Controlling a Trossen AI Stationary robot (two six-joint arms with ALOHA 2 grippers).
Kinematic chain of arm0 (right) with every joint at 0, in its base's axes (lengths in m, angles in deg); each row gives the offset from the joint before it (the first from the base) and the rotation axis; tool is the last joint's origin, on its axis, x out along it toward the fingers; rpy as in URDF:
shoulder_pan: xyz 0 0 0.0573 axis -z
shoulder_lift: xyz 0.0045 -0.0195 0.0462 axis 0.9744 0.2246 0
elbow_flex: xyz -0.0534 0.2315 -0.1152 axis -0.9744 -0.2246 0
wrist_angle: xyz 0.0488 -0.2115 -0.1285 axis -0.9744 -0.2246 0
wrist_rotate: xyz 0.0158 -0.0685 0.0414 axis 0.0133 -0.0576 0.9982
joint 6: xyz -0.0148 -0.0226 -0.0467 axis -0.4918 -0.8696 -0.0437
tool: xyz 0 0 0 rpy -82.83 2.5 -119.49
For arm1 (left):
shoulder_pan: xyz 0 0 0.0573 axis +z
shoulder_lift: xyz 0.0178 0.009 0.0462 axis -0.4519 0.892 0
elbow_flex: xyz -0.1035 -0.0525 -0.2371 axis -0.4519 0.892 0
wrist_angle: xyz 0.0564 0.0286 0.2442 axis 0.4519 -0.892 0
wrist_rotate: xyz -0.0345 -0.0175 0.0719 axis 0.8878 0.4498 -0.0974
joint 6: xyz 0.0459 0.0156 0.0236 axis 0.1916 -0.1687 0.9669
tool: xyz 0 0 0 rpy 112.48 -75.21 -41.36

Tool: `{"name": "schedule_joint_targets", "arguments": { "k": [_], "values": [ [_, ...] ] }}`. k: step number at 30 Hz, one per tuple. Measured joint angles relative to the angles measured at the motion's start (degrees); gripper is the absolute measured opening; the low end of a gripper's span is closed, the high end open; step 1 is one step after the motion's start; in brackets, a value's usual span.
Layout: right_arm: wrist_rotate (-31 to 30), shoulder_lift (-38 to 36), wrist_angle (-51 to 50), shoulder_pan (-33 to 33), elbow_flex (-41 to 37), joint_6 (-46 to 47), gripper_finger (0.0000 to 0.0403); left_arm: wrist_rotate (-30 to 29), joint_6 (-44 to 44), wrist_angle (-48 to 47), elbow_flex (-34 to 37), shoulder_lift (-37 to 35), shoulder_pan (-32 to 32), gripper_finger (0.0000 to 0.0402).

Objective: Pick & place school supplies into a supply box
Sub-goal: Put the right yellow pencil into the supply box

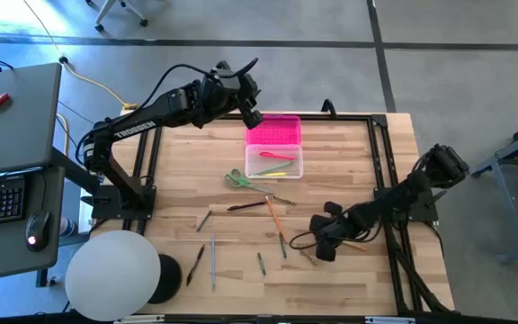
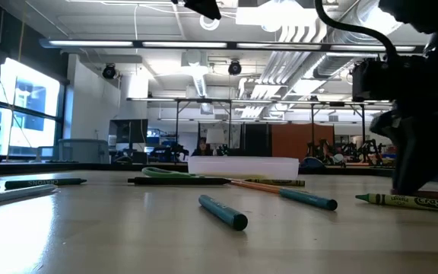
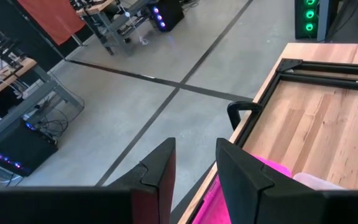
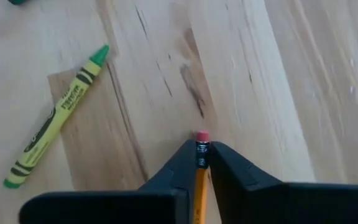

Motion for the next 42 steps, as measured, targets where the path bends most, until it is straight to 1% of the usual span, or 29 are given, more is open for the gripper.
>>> {"name": "schedule_joint_targets", "arguments": {
  "k": [7,10,14,25,28,32,37,39,42],
  "values": [
    [-0.4,0.0,1.3,1.1,0.0,-6.9,0.0076,0.0,0.0,0.0,0.0,0.0,0.0,0.0147],
    [-0.6,0.0,1.3,1.1,0.0,-7.8,0.0083,0.0,0.0,0.0,0.0,0.0,0.0,0.0147],
    [-0.6,0.0,1.1,1.1,-0.3,-6.5,0.0083,0.0,0.0,-0.1,0.0,0.0,0.0,0.0147],
    [0.0,-0.1,0.4,0.7,-0.3,-6.2,0.0059,0.1,0.0,-0.5,0.0,0.0,0.0,0.0147],
    [0.3,-0.1,0.3,0.5,-0.3,-6.2,0.0042,0.1,0.0,-0.5,0.0,0.0,0.0,0.0147],
    [0.7,-0.2,0.2,0.5,-0.3,-6.1,0.0008,0.1,0.0,-0.5,0.0,0.0,0.0,0.0147],
    [0.0,-0.1,1.7,0.5,-0.4,-6.7,0.0012,0.1,0.0,-0.4,0.0,0.0,0.0,0.0147],
    [-0.3,-0.1,2.1,0.5,-0.4,-7.9,0.0006,-0.1,0.0,-0.2,0.0,0.0,0.0,0.0147],
    [-2.3,0.0,2.9,0.5,-0.3,-10.0,0.0004,-1.9,1.5,0.4,0.0,0.0,0.0,0.0147]
  ]
}}
